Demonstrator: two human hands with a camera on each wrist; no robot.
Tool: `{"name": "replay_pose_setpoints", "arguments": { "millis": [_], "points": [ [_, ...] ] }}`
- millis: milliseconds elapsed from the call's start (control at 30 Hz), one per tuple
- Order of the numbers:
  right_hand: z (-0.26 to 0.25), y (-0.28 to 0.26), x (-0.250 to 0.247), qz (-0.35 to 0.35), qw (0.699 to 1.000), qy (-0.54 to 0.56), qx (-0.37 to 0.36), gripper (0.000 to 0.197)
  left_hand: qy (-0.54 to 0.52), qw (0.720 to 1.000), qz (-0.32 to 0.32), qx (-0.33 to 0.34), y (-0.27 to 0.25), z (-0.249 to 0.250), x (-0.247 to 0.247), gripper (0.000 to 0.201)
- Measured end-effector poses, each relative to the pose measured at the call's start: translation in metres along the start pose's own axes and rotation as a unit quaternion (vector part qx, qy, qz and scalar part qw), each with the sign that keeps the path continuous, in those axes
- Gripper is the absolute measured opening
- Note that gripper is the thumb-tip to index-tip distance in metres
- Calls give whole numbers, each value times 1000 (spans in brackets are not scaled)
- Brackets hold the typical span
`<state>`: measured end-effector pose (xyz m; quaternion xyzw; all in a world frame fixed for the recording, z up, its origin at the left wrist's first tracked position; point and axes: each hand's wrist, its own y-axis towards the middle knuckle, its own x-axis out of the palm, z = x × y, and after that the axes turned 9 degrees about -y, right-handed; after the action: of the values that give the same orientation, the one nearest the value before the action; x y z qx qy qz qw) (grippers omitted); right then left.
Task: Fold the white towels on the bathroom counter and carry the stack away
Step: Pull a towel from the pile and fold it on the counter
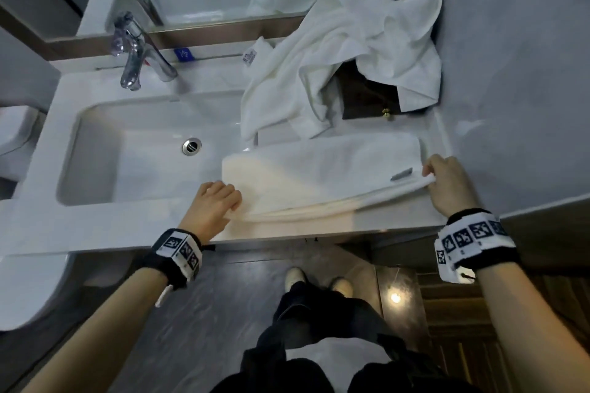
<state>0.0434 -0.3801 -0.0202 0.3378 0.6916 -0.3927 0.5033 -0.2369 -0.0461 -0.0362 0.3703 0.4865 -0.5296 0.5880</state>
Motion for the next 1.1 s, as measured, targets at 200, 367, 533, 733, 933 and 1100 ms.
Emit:
{"name": "replay_pose_setpoints", "arguments": {
  "millis": [200,367,533,733,933,1100],
  "points": [
    [4,-35,36,-12,997,-23,74,35,-25,999,1,-40,-14,10,21,48],
    [3,-47,45,-43,992,-25,119,41,-66,994,-41,-79,-12,21,23,45],
    [-15,-49,43,22,996,18,-79,30,-99,995,-4,-9,20,59,30,25],
    [-38,-40,51,-44,980,-53,-186,40,-86,994,-67,31,49,100,51,34],
    [-33,-36,45,-10,975,-7,-223,30,-94,994,-35,42,52,103,49,26],
    [-23,-46,48,-10,968,-25,-249,29,-82,991,-80,68,45,98,47,27]
  ]
}}
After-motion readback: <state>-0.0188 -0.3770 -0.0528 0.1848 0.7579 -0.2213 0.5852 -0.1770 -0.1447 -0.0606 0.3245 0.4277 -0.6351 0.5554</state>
